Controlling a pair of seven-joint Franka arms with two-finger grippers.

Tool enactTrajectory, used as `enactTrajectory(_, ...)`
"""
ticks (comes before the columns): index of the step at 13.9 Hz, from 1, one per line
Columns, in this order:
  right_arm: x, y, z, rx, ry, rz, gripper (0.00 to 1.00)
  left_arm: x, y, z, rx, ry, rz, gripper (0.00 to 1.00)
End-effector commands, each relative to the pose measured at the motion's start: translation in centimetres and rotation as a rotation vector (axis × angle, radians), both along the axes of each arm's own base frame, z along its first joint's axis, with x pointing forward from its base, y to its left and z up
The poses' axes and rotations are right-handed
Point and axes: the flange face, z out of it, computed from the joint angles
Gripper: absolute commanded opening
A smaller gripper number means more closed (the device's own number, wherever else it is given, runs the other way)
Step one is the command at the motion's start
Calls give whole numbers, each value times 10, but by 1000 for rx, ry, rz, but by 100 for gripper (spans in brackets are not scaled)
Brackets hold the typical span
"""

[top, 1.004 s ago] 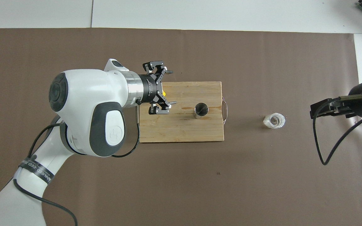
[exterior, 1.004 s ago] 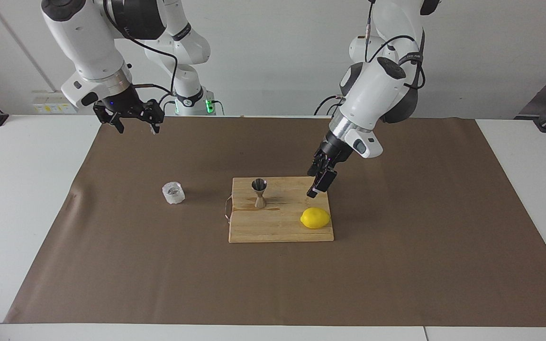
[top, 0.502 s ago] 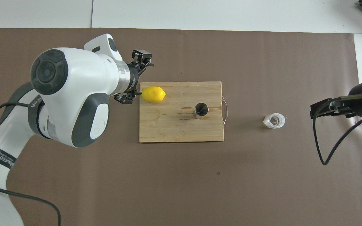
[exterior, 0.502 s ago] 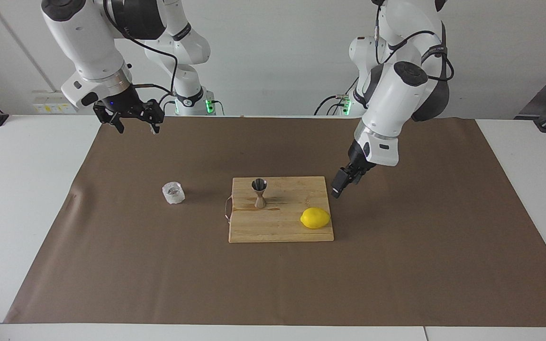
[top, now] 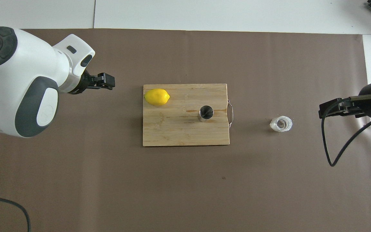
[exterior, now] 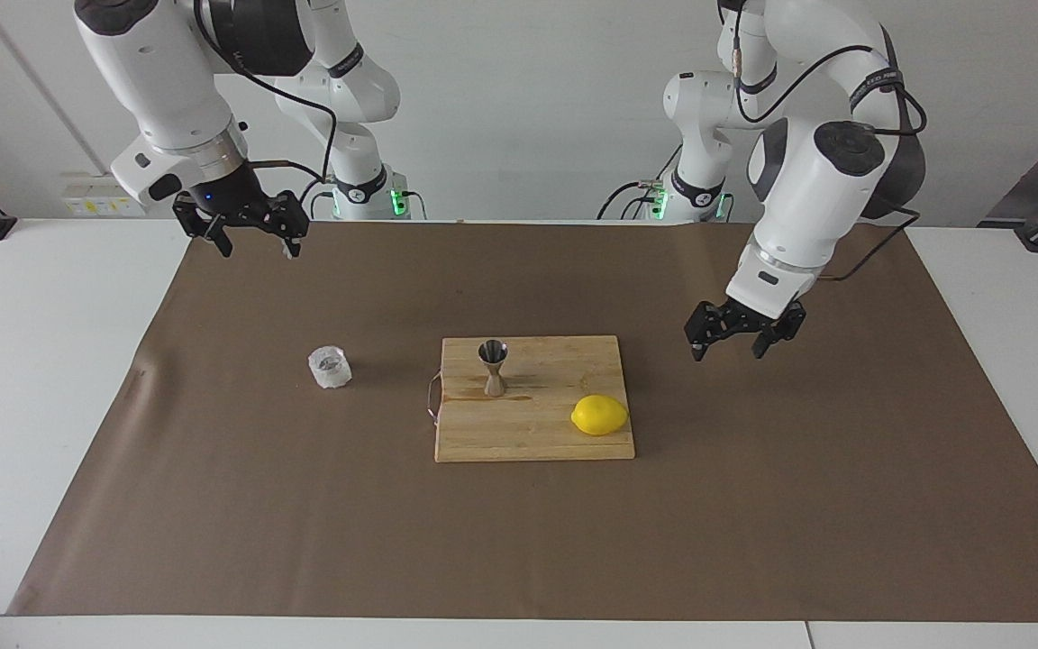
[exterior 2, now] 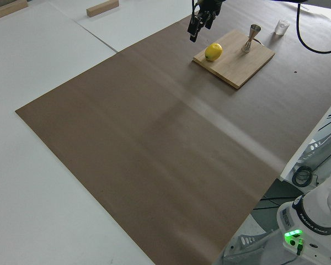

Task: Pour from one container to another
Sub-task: 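Reach the open right gripper toward the small clear glass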

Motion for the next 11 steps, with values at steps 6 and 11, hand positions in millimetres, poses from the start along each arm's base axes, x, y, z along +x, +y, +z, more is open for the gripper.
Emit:
enactTrajectory(6,1,5,-5,31,-68,219,100,-33,109,67,85,43,-162,100)
enactTrajectory(11,1,7,-19,34,-66,375,100,-41,140,108,84,52,-111,100)
